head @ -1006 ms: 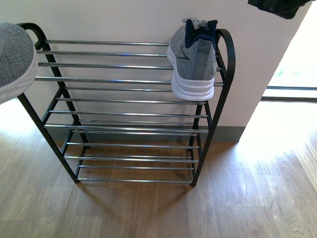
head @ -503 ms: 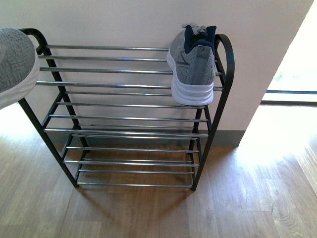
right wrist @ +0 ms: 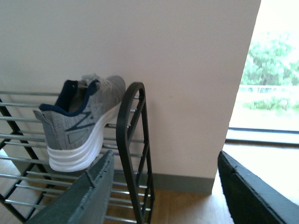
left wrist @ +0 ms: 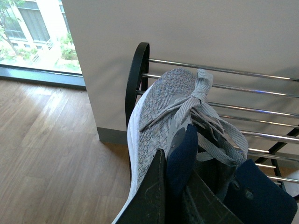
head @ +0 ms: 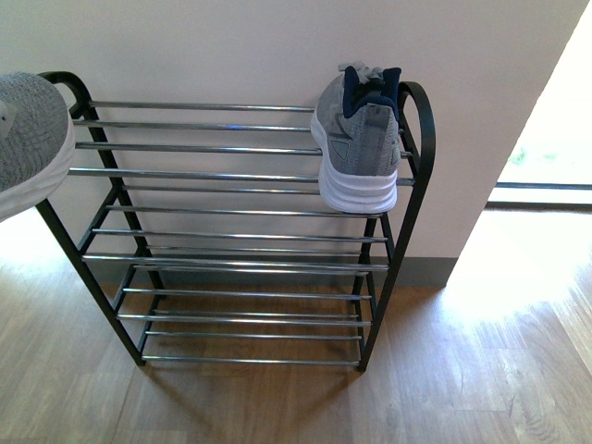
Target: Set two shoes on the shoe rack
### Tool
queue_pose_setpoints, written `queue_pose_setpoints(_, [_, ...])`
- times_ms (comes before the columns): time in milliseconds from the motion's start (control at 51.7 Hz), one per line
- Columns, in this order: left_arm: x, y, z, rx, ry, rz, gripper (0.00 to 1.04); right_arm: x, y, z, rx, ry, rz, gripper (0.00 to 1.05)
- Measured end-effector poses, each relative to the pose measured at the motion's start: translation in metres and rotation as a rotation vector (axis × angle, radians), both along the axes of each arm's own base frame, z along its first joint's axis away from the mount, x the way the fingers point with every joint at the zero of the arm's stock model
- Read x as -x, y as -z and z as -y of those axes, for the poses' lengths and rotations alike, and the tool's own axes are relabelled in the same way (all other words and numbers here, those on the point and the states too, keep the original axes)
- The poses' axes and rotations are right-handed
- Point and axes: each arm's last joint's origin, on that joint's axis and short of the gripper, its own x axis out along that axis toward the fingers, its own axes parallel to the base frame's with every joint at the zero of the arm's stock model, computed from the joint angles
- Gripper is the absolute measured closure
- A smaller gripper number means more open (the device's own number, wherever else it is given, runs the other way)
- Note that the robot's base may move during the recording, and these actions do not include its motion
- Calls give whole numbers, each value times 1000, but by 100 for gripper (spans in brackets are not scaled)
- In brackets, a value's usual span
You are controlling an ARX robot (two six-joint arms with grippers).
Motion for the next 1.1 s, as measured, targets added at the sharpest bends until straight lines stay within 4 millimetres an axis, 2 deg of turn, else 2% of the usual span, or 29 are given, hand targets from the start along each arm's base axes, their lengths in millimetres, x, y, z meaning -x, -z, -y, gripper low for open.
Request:
queue_pose_setpoints(174, [0, 0, 0, 0, 0, 0, 103, 16, 9, -8, 18, -7, -10, 67])
queue_pose_setpoints(425, [0, 0, 0, 0, 0, 0, 103, 35, 8, -16, 35, 12, -6, 103])
queue_pose_setpoints(503, [0, 0, 0, 0, 0, 0, 103, 42, 8, -24, 33, -10, -4, 103])
queue_pose_setpoints(658, [0, 0, 0, 0, 0, 0, 103, 53, 6, -25, 33, -6, 1, 103])
queue_pose_setpoints(909, [0, 0, 0, 0, 0, 0, 103, 56, 3, -25, 35, -6, 19, 57])
queue_pose_setpoints(967, [0, 0, 0, 0, 0, 0, 103, 56, 3, -25, 35, -6, 19, 43])
queue_pose_setpoints(1102, [0, 0, 0, 0, 0, 0, 103, 56, 3, -25, 35, -6, 20, 22])
